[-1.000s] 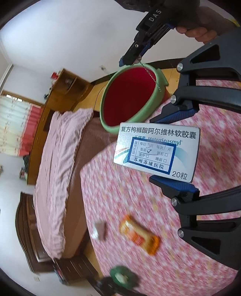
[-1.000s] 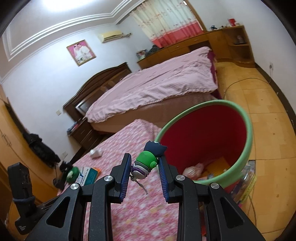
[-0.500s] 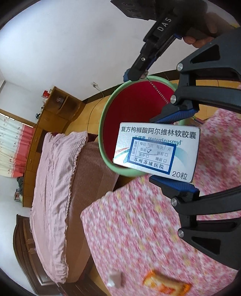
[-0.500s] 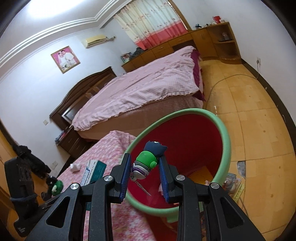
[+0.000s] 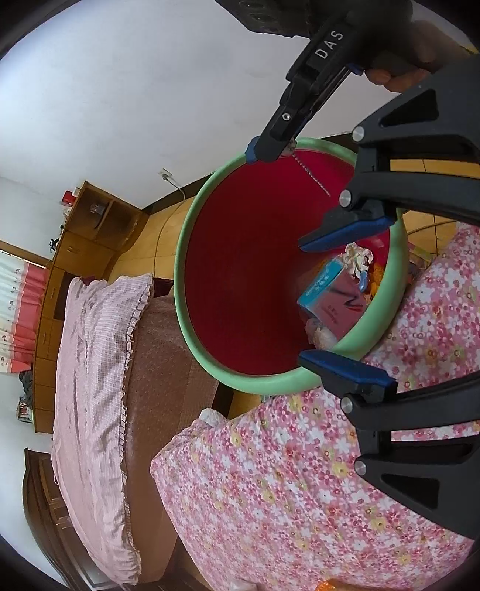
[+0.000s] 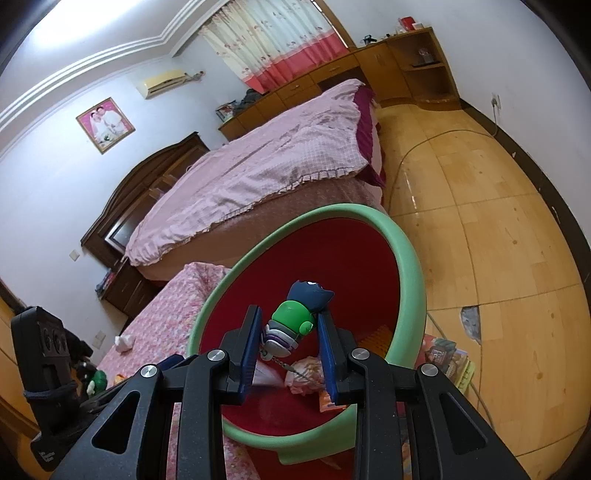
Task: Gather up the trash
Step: 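Open the left gripper over the bucket while the right releases the green figure, then move the left gripper to the orange snack bag and grasp it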
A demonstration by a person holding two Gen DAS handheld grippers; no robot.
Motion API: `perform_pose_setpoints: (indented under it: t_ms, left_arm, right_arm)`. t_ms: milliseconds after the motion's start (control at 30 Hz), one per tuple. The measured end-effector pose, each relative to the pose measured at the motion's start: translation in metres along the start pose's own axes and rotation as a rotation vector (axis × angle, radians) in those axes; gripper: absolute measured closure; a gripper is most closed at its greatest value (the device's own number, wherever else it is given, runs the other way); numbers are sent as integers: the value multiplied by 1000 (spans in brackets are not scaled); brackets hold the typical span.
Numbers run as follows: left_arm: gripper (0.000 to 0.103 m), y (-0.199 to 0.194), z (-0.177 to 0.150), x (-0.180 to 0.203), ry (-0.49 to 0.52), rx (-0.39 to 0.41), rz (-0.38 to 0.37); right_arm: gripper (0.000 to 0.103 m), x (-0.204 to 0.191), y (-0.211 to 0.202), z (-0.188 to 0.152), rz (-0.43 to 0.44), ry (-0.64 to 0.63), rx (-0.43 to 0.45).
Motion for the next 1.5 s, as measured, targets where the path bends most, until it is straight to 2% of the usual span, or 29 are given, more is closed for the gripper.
perform_pose_setpoints:
  t_ms: [400, 800, 1067, 1200, 1500]
  left_arm:
    - [48, -18, 0, -16, -40, 25, 22]
    - [48, -44, -9, -42, -83, 56, 55]
    - [48, -69, -16, -75, -132, 82, 117]
    - [48, -83, -21, -98, -156, 91, 161]
    - [48, -108, -32, -157, -204, 100, 279]
  right_arm:
    - [71, 3, 13, 5, -15, 18, -23]
    - [71, -7, 1, -2, -3, 10, -15]
    - [71, -17, -8, -7, 8, 9, -8]
    - [65, -24, -12, -10, 13, 3, -11]
    - [61, -40, -12, -21, 18, -16, -24]
Point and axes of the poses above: each gripper's, at about its wrist camera, not at the fingertips, and y roughly the way its jaws point, x to its right, z to its top, the point moved 8 cm from there along y, roughly the way its jaws point, and after that the axes turned 6 degrees about -x, right-handed, at the moved point
